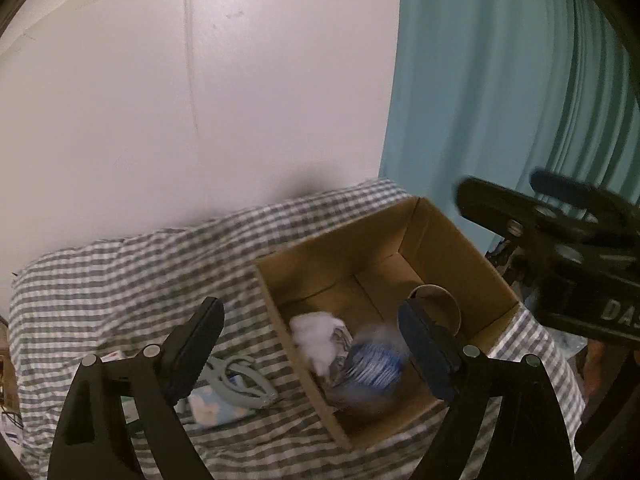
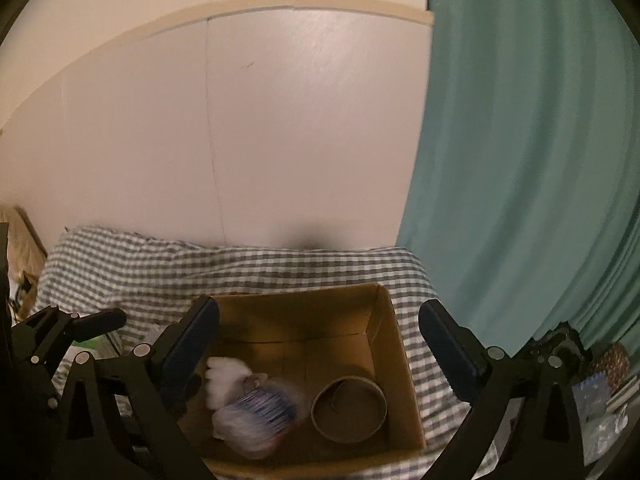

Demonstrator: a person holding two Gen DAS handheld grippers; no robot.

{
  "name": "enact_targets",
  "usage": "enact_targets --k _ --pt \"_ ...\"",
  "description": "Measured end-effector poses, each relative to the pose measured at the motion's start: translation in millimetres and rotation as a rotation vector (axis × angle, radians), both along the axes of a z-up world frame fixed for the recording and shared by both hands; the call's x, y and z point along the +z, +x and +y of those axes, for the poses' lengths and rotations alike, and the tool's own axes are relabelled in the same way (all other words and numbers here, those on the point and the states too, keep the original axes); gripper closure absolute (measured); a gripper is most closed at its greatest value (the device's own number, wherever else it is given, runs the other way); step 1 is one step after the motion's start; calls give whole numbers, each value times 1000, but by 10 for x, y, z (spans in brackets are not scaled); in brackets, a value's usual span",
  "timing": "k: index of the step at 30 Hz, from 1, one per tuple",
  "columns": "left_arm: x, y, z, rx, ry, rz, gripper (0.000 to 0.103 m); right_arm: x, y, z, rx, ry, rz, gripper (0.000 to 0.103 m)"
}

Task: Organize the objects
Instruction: 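Carry the plush toy and bottle over the box and release both, then grasp the green-and-white medicine box with the right tool while the left tool grasps the white tube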

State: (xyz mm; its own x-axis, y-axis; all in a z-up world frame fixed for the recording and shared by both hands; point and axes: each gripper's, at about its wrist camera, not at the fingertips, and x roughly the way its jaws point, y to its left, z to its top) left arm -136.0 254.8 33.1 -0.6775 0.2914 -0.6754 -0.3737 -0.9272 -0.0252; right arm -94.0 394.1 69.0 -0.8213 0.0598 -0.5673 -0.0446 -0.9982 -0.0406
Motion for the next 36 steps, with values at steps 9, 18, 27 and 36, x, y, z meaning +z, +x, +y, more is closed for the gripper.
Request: enact_targets --k 9,18,27,36 --pt "501 512 -705 75 -18 81 2 417 613 -292 14 -26 31 2" --pt "666 855 -1642 179 -47 141 1 399 1243 -945 85 25 19 2" --pt "184 872 -2334 278 -56 80 1 151 1257 -1175 53 -14 -26 2" --pt "-519 600 -2550 350 -75 -26 1 -322 838 -1832 164 8 -95 2"
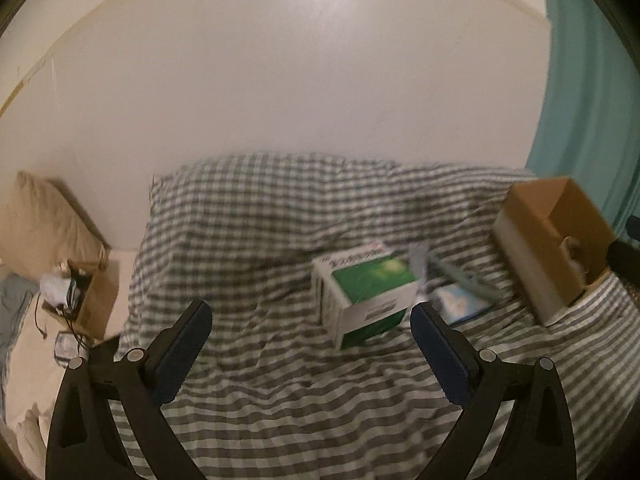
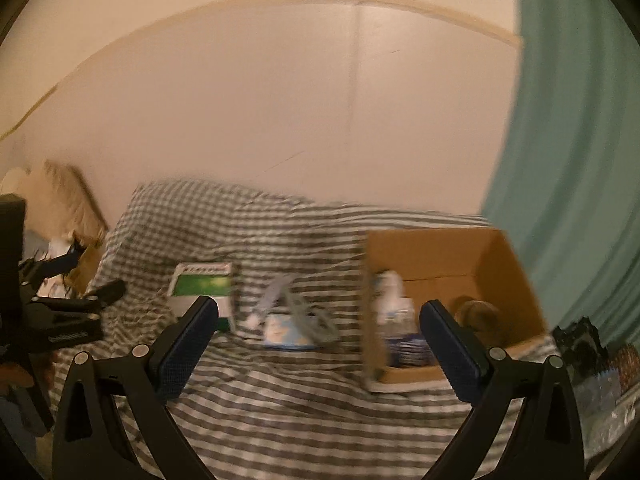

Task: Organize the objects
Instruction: 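Grasp the green-and-white medicine box with the right tool while the left tool grasps the white tube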

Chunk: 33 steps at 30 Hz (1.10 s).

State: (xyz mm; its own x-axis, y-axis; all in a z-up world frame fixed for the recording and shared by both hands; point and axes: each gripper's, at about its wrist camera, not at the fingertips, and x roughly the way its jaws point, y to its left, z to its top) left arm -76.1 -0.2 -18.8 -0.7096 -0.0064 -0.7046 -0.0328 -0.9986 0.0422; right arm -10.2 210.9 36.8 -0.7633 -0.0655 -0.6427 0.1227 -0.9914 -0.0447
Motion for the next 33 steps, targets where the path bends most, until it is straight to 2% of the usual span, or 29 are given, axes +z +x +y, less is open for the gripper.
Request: enact_targets --k 4,9,12,15,22,29,33 --pt "-276 -140 -106 35 0 -53 1 -384 -258 -424 81 1 -58 2" --pt "-592 -288 -226 74 -62 -102 1 -875 -492 -794 147 30 -106 2" --pt "-757 -400 -309 104 -70 -134 1 -1122 -585 -886 168 42 -133 2" --pt "-841 -502 -378 128 -41 -153 1 -1314 -691 -897 176 37 -183 2" --pt "-829 -587 -579 171 35 -144 1 -1381 -863 -927 201 -4 -210 2" --pt "-812 -578 -807 233 22 -143 1 -1387 -981 -1255 274 -3 -214 2" --pt "-803 -550 -904 252 26 -140 1 -1459 -1067 -1398 278 3 -231 2"
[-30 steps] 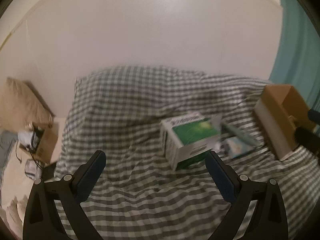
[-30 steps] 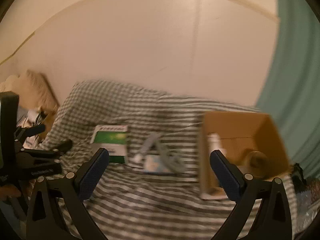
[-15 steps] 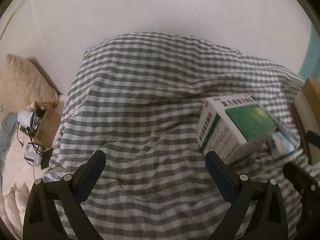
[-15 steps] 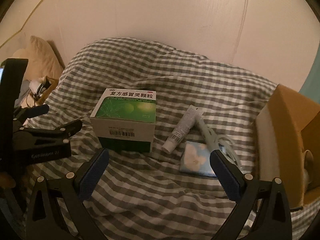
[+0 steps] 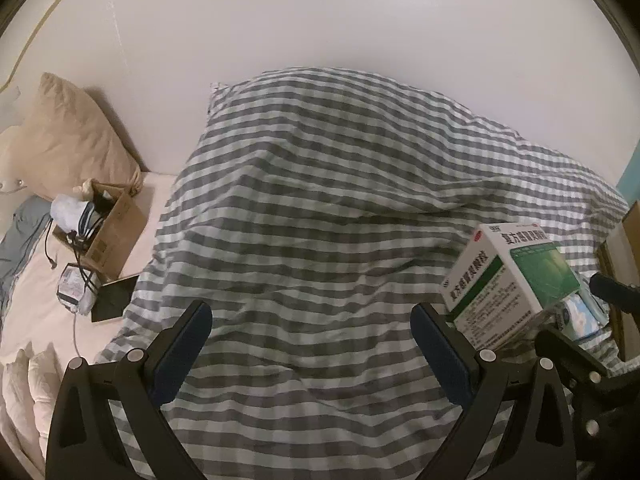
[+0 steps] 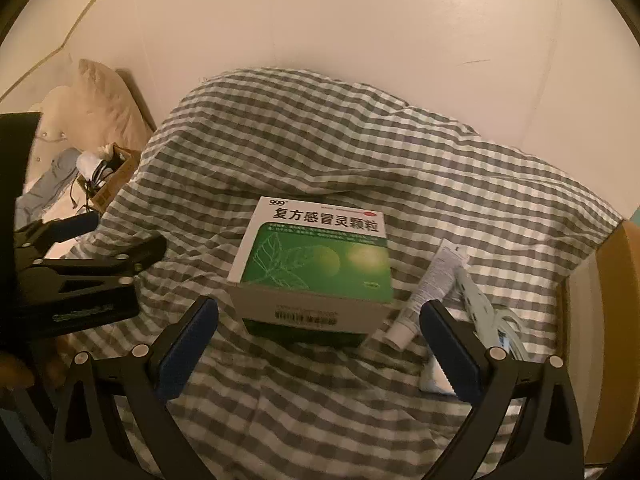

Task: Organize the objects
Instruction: 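Grasp the green-and-white medicine box with the right tool while the left tool grasps the white tube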

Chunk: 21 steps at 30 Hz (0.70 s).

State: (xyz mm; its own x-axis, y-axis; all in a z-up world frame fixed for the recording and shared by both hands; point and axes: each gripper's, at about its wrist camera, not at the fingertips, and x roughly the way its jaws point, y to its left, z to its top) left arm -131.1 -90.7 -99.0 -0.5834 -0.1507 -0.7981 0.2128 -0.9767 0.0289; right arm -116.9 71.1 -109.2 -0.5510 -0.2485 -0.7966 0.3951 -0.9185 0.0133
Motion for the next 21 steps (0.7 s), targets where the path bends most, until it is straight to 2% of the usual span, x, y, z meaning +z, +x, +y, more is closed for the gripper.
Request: enact_targets --k 12,13,14,18,21 --pt "-73 15 -26 -15 19 -19 1 -185 -215 -147 -12 16 -48 2" --pt "-77 14 -27 -14 18 -21 1 -188 -216 -151 -8 17 -47 5" --pt "-77 12 -21 -13 14 -24 1 -179 -206 -159 -11 24 -39 10" --pt "-42 16 88 -30 -1 -23 1 -18 -61 -55 -25 27 22 10" --pt "-9 17 289 -74 14 -18 1 241 66 197 -74 31 93 10"
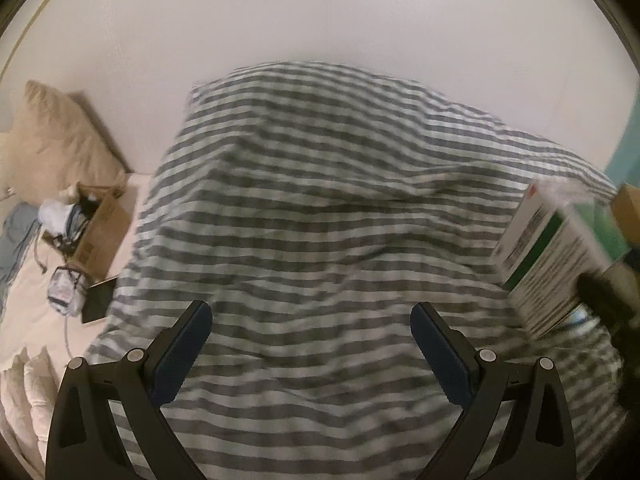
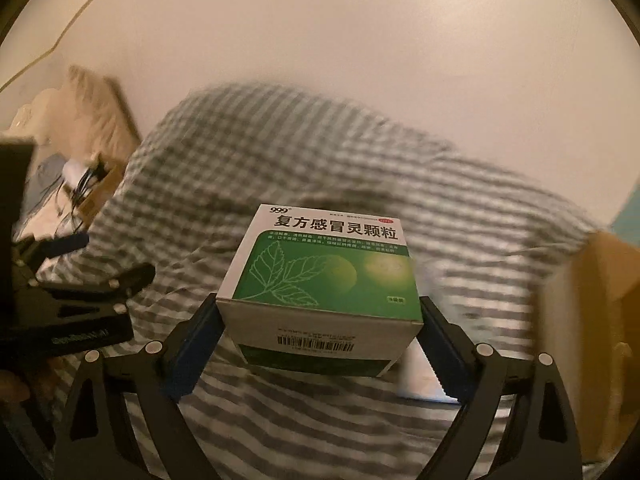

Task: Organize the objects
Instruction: 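Grasp the green-and-white medicine box with the right tool while the left tool grasps the white tube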

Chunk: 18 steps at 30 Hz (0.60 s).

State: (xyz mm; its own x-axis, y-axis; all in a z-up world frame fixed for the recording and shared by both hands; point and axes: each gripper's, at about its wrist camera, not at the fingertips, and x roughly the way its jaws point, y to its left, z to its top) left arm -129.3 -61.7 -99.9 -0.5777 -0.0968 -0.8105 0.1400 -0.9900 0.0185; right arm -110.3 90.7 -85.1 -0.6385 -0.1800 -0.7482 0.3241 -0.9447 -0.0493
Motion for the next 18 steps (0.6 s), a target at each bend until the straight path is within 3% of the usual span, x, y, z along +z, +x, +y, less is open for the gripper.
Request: enact_targets --k 8,12,18 --pt "-13 -85 926 -189 33 -11 1 479 228 874 -175 0 95 10" --pt "-102 -174 1373 -283 25 -28 1 584 234 1068 -217 5 121 10" --pt "-252 -419 1632 -324 5 -47 3 706 270 1231 -226 -2 157 10"
